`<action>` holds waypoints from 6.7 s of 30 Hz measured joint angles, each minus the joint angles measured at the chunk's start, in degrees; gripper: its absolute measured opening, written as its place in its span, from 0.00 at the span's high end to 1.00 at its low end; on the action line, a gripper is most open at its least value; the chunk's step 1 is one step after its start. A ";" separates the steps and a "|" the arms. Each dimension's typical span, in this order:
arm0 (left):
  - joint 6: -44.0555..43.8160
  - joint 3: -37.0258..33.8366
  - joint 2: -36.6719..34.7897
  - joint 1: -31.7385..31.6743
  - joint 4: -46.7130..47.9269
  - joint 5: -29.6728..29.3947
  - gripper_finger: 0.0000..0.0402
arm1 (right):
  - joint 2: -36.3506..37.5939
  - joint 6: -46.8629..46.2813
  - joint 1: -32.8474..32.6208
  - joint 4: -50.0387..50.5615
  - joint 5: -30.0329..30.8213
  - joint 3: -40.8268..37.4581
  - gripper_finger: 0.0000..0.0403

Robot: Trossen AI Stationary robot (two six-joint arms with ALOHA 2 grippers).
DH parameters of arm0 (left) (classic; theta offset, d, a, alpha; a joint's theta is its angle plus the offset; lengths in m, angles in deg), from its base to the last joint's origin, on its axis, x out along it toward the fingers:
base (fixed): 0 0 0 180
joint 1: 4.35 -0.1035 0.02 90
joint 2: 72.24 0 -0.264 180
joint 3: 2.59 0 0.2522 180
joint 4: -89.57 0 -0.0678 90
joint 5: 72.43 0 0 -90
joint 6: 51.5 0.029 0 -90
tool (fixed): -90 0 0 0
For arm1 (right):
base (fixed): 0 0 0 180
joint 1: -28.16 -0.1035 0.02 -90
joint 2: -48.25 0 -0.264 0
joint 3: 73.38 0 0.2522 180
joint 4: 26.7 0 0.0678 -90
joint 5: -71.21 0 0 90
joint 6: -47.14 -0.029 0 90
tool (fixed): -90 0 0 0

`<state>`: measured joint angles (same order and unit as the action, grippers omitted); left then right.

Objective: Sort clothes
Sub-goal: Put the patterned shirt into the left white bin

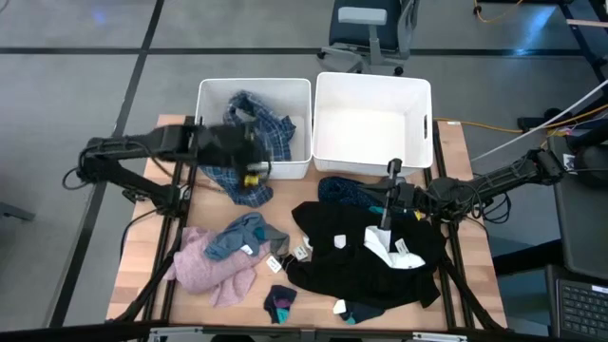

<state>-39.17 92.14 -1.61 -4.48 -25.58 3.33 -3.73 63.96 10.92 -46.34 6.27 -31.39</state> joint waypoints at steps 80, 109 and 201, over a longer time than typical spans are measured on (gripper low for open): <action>-3.10 -1.86 21.42 16.05 27.09 -27.26 1.00 | -0.09 -0.04 0.00 0.00 -0.01 -0.02 0.96; 1.47 -15.15 21.29 21.69 36.13 -24.66 0.57 | -0.09 -1.14 0.00 0.04 -0.33 -0.02 0.96; 9.55 -17.62 -5.61 -22.48 -13.64 -26.37 0.97 | -0.09 -0.44 0.00 -0.79 -0.43 -0.02 0.96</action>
<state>-29.63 74.53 -7.23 -26.96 -39.22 -23.03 -3.82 63.52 10.92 -47.13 5.84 -31.41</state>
